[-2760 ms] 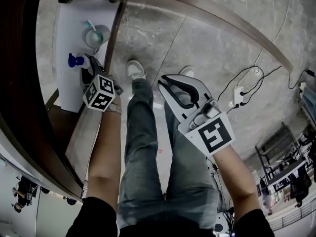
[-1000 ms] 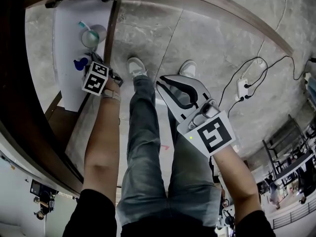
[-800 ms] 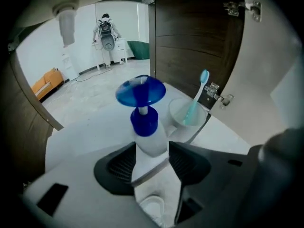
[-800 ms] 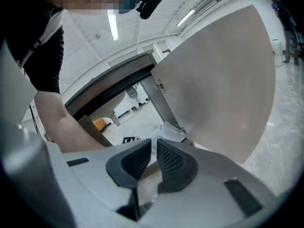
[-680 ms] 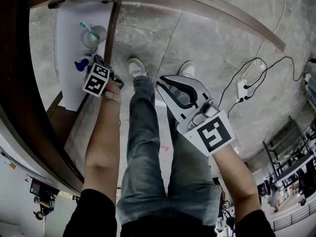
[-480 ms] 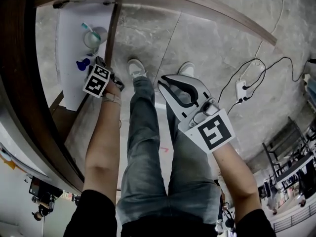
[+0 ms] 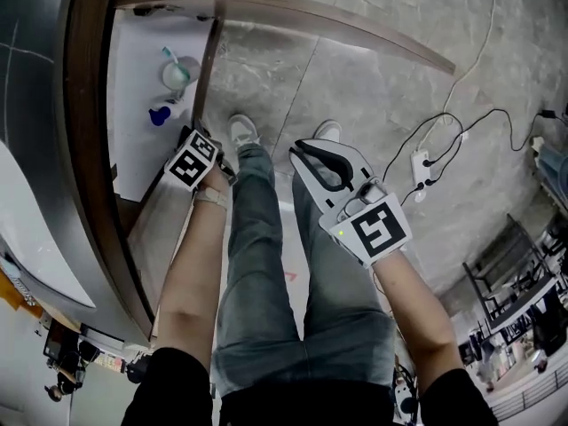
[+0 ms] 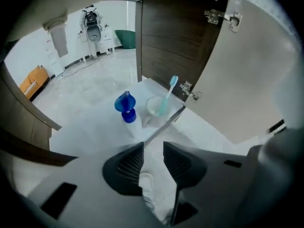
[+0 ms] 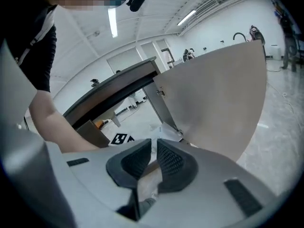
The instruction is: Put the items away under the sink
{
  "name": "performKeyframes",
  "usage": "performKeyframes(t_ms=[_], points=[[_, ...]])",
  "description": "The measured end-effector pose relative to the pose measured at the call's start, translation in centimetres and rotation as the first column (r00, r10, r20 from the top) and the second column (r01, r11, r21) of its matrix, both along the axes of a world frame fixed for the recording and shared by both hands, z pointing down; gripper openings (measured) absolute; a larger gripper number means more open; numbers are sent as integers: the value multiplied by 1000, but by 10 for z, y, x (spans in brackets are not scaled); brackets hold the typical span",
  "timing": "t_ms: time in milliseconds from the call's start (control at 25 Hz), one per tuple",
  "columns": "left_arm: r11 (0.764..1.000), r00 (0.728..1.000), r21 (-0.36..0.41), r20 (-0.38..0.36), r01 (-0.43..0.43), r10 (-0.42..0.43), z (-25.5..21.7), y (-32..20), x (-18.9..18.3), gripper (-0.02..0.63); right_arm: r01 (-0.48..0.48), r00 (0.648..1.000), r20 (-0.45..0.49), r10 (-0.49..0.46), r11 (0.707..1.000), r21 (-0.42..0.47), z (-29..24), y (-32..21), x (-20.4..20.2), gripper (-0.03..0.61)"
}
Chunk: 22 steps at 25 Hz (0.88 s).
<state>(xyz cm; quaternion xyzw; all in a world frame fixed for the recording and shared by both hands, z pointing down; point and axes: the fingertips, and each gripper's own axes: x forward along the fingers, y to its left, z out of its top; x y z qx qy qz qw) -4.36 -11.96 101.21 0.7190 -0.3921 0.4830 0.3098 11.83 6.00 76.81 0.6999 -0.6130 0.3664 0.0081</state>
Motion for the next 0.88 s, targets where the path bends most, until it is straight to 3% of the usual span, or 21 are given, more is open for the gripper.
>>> performKeyframes(t_ms=[200,360,520,680,880], points=[[989,989,-60,-67,-134,130,-41,21,18,59,-19,1000,-3,19,1000,-10,-16,-1,5,54],[965,955,-61,-170,-256,242,-91,31,43,28,-43,999,-6,43,999,-13,-36,-4,12,54],[920,892,-87,-295,-382,342,-133,53,71,23,-70,998,-2,70,998,-5,-49,-2,20,54],[878,820,-105,-422,-468,387,-184,70,93,21,-83,996,-15,83,997,-4,-71,-3,23,54],[816,738,-93,-494,-571,460,-245,85,102,21,-118,993,-12,119,992,33,-108,-6,24,54]])
